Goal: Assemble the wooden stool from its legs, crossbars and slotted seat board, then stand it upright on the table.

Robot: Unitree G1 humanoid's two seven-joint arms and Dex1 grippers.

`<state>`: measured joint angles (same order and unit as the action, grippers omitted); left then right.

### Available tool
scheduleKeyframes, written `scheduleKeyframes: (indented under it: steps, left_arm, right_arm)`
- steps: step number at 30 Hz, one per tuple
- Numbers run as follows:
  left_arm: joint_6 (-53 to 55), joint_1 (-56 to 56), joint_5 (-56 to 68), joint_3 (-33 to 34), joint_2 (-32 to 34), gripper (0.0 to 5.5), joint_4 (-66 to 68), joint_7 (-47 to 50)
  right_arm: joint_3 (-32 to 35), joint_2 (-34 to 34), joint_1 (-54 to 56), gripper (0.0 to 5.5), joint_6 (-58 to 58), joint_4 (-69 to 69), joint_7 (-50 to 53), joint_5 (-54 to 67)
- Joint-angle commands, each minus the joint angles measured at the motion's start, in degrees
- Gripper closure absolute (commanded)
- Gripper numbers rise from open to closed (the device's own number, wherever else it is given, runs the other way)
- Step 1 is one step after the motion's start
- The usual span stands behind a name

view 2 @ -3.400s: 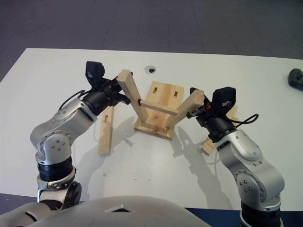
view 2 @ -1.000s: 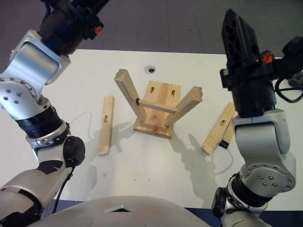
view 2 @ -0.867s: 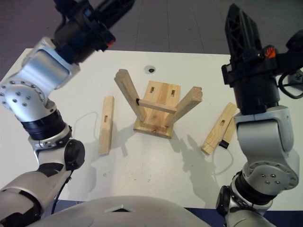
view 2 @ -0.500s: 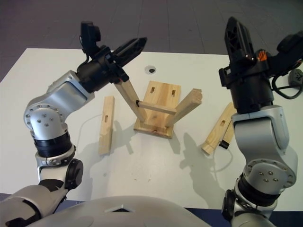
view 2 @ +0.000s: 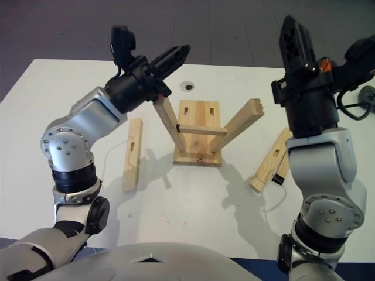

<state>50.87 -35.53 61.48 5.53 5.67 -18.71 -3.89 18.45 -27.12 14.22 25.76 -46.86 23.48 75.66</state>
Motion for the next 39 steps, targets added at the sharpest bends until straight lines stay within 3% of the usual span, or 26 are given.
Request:
scheduleKeyframes:
  steps: [1, 9, 15, 20, 28, 35, 39]
  left_arm:
    - [0.4, -6.5, 3.3, 2.9, 1.1, 5.5, 0.4, 1.4]
    - [0.7, -8.5, 7.0, 4.7, 2.6, 5.5, -0.3, 3.6]
    - [2.2, 7.8, -3.3, -8.7, 4.4, 5.5, -1.6, -0.6]
    - [1.7, 13.5, -4.5, -11.3, 3.1, 5.5, -4.6, -0.4]
    - [0.4, 12.4, -2.6, -9.1, 0.3, 5.5, -4.7, 1.9]
    - [-3.8, -0.4, 2.1, -1.0, -2.0, 5.5, -1.1, 5.1]
    - [-5.3, -7.0, 2.8, 3.9, 0.0, 5.03, 2.0, 5.2]
  right_arm:
    - [-0.8, -0.7, 5.1, 5.48, -0.6, 2.0, 1.7, -0.2]
    - [-4.2, -0.8, 2.9, 5.48, 1.5, 2.1, 2.5, -0.5]
    - [-12.0, -0.6, -9.8, 5.48, 7.1, 3.5, -1.6, -5.7]
    - [-10.9, 0.6, -10.3, 5.48, 5.4, 2.6, -2.3, -6.6]
    - [-9.0, 2.2, -9.1, 5.48, 2.9, 1.1, -1.7, -6.0]
    - [-3.4, 3.2, -0.2, 5.48, -2.2, 0.8, 2.7, -0.7]
    - [3.8, 0.4, 2.4, 4.84, -5.3, 2.0, 5.0, 4.4]
